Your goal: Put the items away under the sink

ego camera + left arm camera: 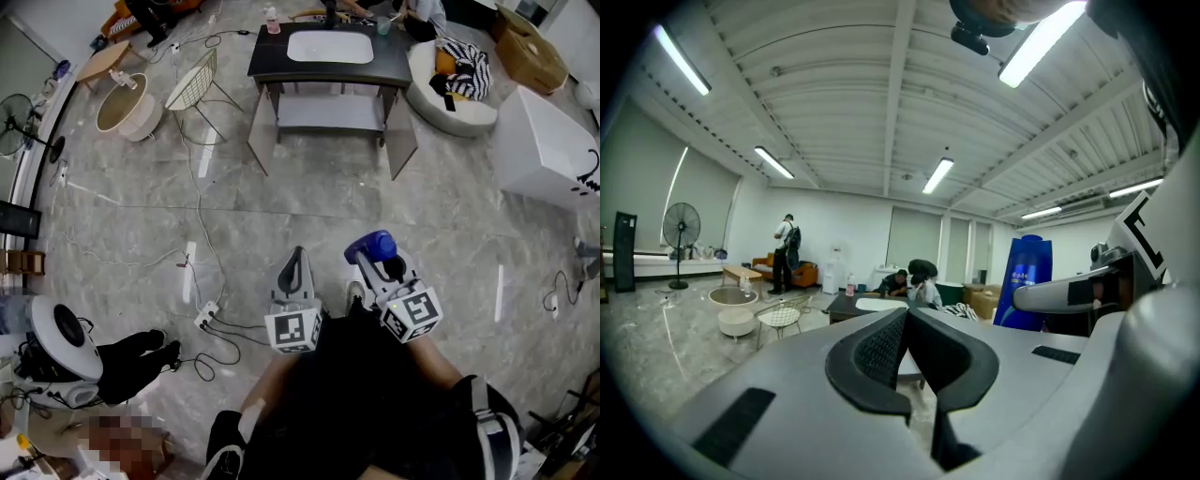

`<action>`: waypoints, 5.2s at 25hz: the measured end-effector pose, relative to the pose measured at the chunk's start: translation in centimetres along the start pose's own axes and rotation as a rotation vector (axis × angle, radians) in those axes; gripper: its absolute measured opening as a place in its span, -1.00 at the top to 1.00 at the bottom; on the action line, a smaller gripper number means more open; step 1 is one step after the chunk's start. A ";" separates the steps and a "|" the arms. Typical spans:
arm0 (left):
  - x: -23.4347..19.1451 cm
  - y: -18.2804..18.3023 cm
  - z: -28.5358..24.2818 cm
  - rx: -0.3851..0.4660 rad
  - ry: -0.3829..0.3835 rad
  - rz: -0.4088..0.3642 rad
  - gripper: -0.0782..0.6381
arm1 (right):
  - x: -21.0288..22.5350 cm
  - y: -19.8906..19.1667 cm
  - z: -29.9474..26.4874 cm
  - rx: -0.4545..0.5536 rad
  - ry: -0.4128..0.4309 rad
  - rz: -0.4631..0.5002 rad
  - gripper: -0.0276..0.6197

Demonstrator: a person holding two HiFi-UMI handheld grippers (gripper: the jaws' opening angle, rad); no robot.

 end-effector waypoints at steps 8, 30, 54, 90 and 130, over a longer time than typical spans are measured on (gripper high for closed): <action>-2.3 0.0 -0.4 -0.009 -0.024 -0.003 0.74 | -1.0 0.0 -2.0 -0.011 -0.028 0.006 0.44; -2.9 0.7 -13.6 -0.004 0.031 0.029 0.74 | 10.1 1.6 -12.2 -0.017 0.013 0.015 0.44; 0.4 4.5 -35.5 0.008 0.173 0.033 0.74 | 30.6 6.8 -25.0 -0.067 0.149 0.048 0.44; -9.6 -4.0 -65.7 -0.013 0.313 0.164 0.74 | 48.7 0.4 -55.2 -0.172 0.314 0.131 0.44; -13.3 -38.6 -77.1 0.162 0.307 0.094 0.74 | 64.4 -36.2 -68.9 -0.078 0.325 0.242 0.44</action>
Point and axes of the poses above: the fingertips, and each gripper's own axes: z backward along the fingers, x to its right, y out of its top, the point moved 1 cm from there along z, backward along the fingers, and after that the axes turned 12 degrees about y, right-handed, at the moved point
